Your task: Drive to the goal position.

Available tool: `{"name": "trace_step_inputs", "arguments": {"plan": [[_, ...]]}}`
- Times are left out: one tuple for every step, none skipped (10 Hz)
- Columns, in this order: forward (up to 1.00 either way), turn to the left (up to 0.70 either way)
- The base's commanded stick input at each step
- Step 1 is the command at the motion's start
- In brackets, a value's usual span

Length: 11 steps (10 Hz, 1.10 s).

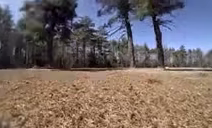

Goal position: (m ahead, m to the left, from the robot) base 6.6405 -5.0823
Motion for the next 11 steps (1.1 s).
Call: {"name": "trace_step_inputs", "arguments": {"plan": [[0.65, 0.0], [0.65, 0.0], [0.65, 0.0], [0.65, -0.03], [0.65, -0.18], [0.65, -0.32], [0.65, -0.32], [0.65, -0.32], [0.65, -0.32], [0.65, -0.32], [0.65, -0.32]]}}
